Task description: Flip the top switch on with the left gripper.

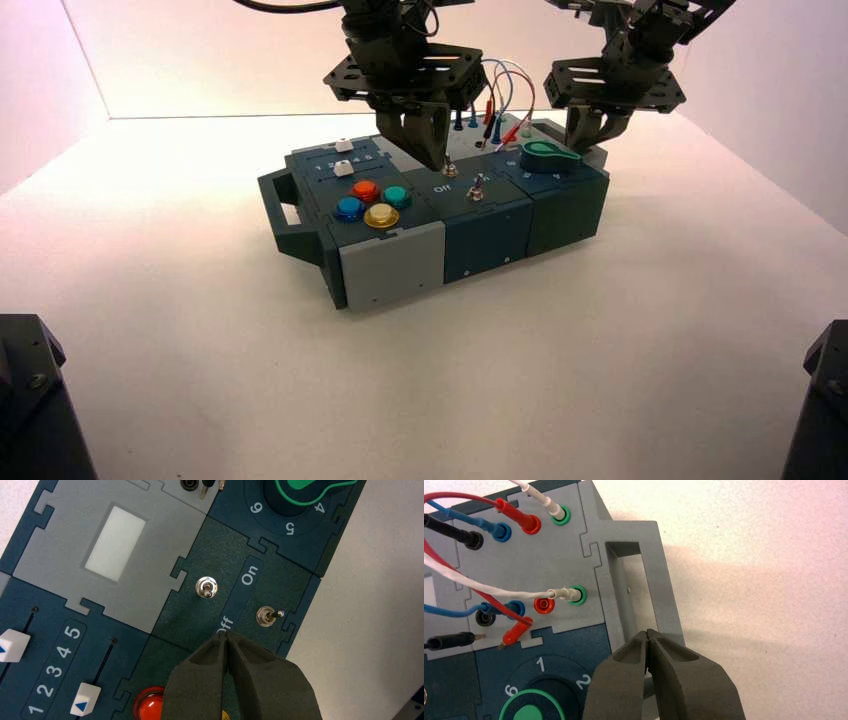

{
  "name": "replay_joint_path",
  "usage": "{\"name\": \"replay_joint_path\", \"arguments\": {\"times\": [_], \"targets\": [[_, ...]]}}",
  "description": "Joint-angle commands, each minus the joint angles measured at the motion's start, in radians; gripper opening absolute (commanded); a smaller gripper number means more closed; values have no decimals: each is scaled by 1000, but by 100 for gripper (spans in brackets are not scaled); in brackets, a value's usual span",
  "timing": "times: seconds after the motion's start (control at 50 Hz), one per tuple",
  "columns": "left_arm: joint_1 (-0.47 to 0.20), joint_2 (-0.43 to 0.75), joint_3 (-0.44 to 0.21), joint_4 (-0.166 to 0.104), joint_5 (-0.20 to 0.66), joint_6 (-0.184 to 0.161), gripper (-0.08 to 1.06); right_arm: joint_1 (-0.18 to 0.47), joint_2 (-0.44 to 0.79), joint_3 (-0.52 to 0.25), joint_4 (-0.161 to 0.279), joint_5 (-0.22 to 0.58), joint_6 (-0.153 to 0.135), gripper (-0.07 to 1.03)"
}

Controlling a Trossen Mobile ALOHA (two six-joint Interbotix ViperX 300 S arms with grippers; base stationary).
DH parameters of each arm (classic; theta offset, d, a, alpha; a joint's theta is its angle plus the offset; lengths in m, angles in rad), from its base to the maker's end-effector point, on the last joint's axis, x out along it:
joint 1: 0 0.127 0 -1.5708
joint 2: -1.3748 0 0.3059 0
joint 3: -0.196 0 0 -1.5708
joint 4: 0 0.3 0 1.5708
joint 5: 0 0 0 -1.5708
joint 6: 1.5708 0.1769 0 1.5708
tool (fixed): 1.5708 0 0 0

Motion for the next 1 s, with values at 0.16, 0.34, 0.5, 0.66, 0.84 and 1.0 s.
{"name": "replay_joint_path", "arguments": {"times": [0.16,0.34,0.5,0.66,0.84,1.0], "targets": [[5,9,-32,18,-43,3,-3,6,-18,-11,-2,2,-2,-2],[35,38,-49,20,-41,3,-3,5,-20,-9,-3,2,-2,-2],[41,60,-77,20,-41,11,-3,5,-21,-9,-3,6,-2,-2],[43,74,-107,20,-28,12,-3,5,-20,-11,-3,6,-2,-2],[43,87,-146,18,8,12,-3,5,-18,-11,-6,8,-2,-2],[40,91,-146,17,18,12,-3,5,-15,-12,-6,9,-2,-2]]}}
